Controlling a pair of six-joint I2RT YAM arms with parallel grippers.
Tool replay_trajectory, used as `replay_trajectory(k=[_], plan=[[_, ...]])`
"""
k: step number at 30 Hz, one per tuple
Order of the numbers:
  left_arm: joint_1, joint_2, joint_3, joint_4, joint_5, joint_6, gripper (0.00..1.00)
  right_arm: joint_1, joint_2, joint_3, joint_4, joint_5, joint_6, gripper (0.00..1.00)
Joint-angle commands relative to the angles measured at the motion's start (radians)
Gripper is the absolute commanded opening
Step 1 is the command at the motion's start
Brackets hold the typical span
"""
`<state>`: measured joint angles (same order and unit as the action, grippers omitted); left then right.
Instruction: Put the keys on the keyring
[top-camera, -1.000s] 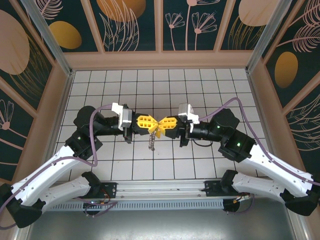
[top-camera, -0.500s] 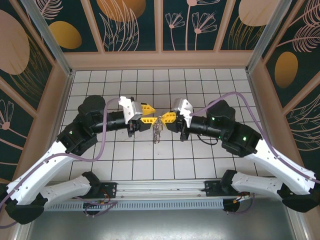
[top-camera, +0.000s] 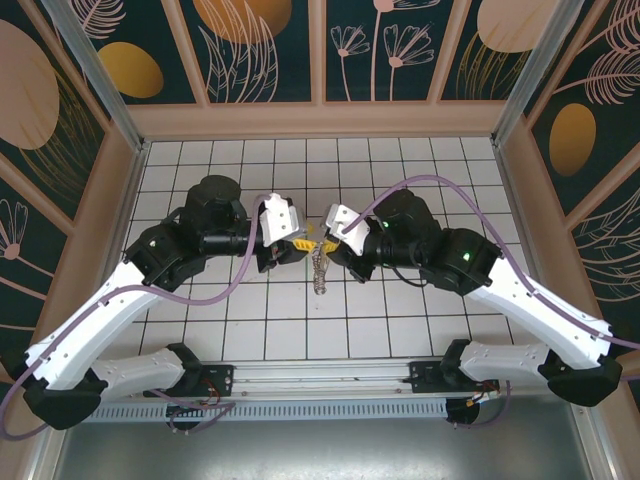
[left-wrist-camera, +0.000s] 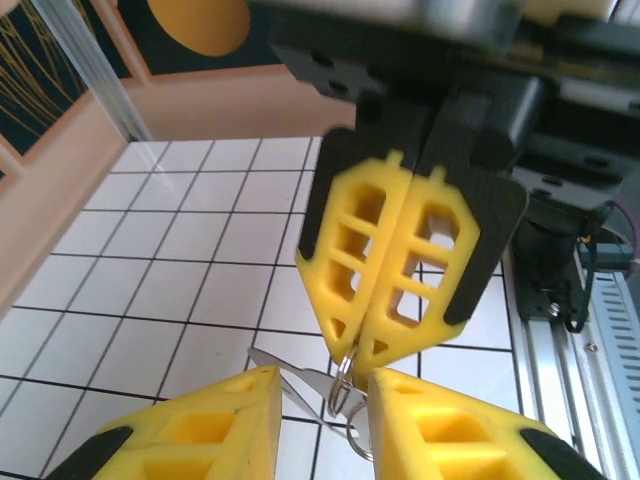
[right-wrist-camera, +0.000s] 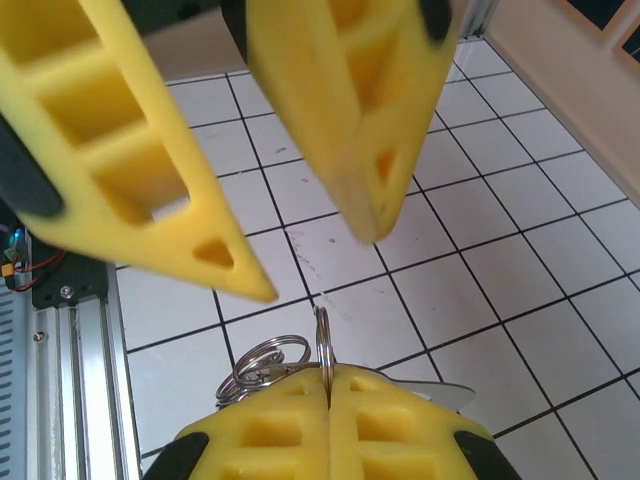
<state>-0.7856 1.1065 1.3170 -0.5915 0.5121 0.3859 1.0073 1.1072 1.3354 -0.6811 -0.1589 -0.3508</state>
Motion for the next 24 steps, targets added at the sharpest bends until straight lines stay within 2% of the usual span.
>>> replay_trajectory(k=[1,7,10,22,24], plan=[[-0.003,0.010,0.030,-0.053,0.071,0.032,0.28,0.001,0.000,0.050,-0.006,-0.041,-0.027,0.00],[-0.003,-0.002,-0.009,0.009,0.112,0.008,0.29,0.001,0.011,0.068,-0.031,-0.054,-0.036,0.00],[-0.004,0.008,-0.016,0.029,0.127,0.001,0.25,0.002,0.016,0.062,-0.034,-0.056,-0.037,0.00],[-0.004,0.036,-0.034,0.033,0.103,0.016,0.24,0.002,0.020,0.059,-0.008,-0.086,-0.048,0.00],[-0.004,0.039,-0.032,0.032,0.098,0.019,0.20,0.002,0.017,0.056,-0.003,-0.093,-0.048,0.00]])
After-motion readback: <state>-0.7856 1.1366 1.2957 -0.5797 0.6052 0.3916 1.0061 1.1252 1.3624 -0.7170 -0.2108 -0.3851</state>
